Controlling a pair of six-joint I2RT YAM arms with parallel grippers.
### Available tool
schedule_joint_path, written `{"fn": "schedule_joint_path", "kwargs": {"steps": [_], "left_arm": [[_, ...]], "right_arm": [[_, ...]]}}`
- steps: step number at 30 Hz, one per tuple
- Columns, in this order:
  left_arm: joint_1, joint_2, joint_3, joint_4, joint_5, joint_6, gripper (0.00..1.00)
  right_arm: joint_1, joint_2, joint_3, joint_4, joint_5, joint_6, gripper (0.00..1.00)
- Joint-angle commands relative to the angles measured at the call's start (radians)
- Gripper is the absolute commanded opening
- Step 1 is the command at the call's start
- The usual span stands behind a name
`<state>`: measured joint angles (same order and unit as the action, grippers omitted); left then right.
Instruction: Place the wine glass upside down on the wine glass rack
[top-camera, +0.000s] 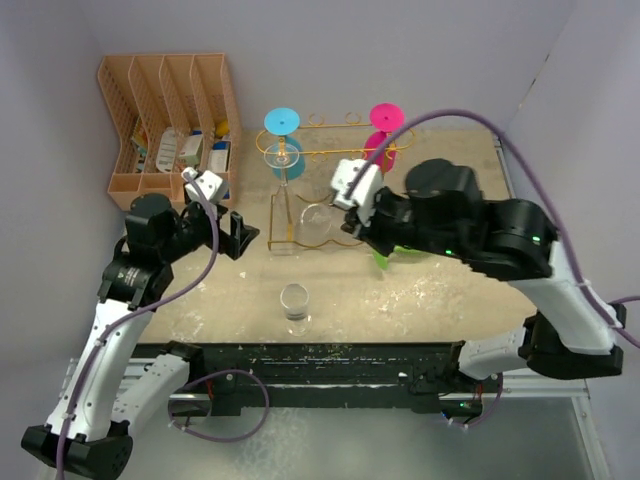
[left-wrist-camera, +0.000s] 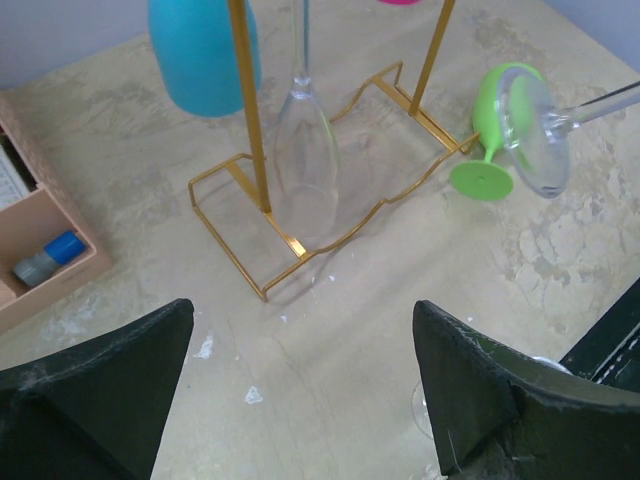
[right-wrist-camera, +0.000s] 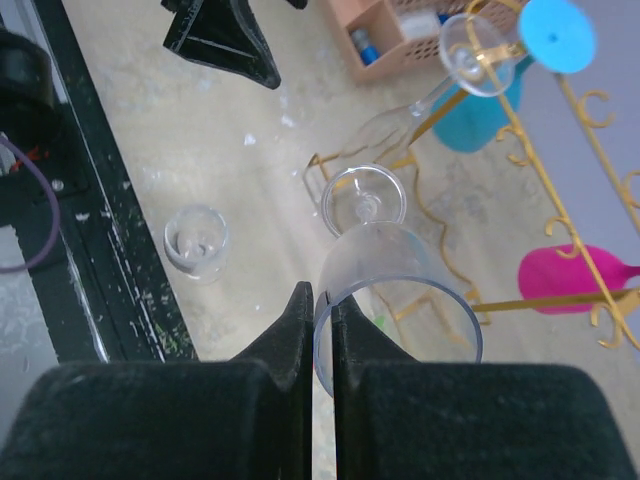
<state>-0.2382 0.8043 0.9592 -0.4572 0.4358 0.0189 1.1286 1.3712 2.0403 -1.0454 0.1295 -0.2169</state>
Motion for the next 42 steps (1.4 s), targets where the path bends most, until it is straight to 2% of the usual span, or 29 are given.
{"fn": "schedule_joint_path", "kwargs": {"steps": [1, 6, 8, 10, 13, 15, 18, 21, 22, 25, 31, 35, 42], "left_arm": [[-0.003, 0.014, 0.201, -0.198, -0.088, -0.082, 0.93], [-0.004, 0.074, 0.451, -0.352, 0.053, -0.211, 1.00], [-0.004, 0.081, 0.547, -0.373, 0.104, -0.265, 0.99], [-0.004, 0.092, 0.642, -0.387, 0.106, -0.313, 0.99], [0.007, 0.137, 0.800, -0.416, 0.057, -0.365, 0.99], [0.017, 0.159, 0.844, -0.395, 0.028, -0.404, 0.99], [0.039, 0.214, 0.872, -0.356, 0.047, -0.480, 0.99], [0.079, 0.261, 0.845, -0.245, 0.160, -0.625, 0.99], [0.099, 0.277, 0.819, -0.173, 0.253, -0.690, 1.00], [0.123, 0.327, 0.748, 0.036, 0.375, -0.897, 0.96], [0.132, 0.459, 0.791, 0.212, 0.375, -1.109, 0.94], [0.132, 0.501, 0.805, 0.301, 0.376, -1.193, 0.94], [0.131, 0.526, 0.826, 0.346, 0.396, -1.234, 0.94]], "right_arm": [[0.011, -0.027, 0.085, -0.018, 0.067, -0.007, 0.00], [0.012, -0.025, 0.140, 0.078, -0.204, -0.010, 0.00], [0.011, -0.023, 0.128, 0.150, -0.264, -0.022, 0.00], [0.011, -0.047, 0.033, 0.349, -0.210, -0.016, 0.00], [0.014, -0.150, -0.207, 0.735, -0.020, -0.065, 0.00], [0.013, -0.212, -0.389, 1.040, 0.097, -0.136, 0.00], [0.013, -0.285, -0.604, 1.464, 0.147, -0.225, 0.00], [0.022, -0.280, -0.706, 1.688, 0.170, -0.301, 0.00], [0.033, -0.268, -0.730, 1.753, 0.189, -0.336, 0.00], [0.086, -0.221, -0.813, 1.979, 0.232, -0.505, 0.00], [0.183, -0.059, -0.843, 2.274, 0.312, -0.874, 0.00], [0.198, -0.002, -0.839, 2.332, 0.331, -0.944, 0.00], [0.214, 0.087, -0.837, 2.432, 0.352, -1.077, 0.00]]}}
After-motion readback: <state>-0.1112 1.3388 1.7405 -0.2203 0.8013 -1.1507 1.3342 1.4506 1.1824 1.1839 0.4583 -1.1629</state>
